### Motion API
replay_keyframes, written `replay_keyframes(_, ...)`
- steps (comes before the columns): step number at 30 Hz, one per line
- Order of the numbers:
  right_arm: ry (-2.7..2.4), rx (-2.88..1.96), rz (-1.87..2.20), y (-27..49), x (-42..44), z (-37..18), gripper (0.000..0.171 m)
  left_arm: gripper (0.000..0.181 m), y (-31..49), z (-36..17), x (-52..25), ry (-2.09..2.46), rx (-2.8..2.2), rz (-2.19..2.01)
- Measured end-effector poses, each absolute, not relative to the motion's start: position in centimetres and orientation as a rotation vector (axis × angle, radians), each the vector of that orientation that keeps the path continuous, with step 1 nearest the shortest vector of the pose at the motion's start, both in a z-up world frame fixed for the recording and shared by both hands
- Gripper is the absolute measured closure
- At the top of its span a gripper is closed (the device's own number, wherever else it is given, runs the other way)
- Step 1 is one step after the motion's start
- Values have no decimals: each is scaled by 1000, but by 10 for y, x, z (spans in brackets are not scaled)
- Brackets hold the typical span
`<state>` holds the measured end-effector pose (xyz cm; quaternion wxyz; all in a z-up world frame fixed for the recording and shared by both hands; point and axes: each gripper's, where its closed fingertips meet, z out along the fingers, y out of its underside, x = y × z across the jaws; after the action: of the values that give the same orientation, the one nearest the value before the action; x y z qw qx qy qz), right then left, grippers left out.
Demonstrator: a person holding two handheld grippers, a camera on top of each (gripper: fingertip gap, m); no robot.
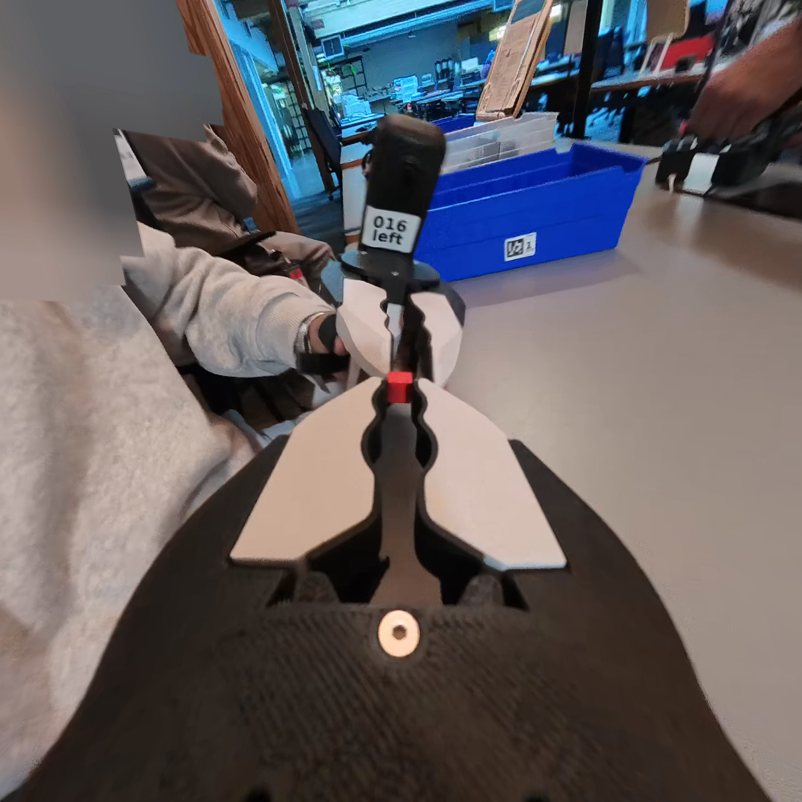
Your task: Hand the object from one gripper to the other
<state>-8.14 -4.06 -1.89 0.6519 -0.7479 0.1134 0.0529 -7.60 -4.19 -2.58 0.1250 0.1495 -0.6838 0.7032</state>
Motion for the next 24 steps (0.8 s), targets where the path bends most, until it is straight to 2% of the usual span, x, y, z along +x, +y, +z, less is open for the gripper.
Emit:
replay_keyframes(6,428,-1594,427,-38,-78,-24,161,160,-42,-31,-76,-2460,149,2261)
replay_keyframes(11,487,-1542,544,-37,-78,-23,161,156,-45,-33,-79,-2583,27,2319)
replay_keyframes(18,536,-1521,675,-34,-80,-28,161,169,-47,-32,-81,-2624,-29,2371)
replay_keyframes(24,534,-1517,714,-32,-83,-28,161,170,-48,-33,-83,-2637,-61,2355)
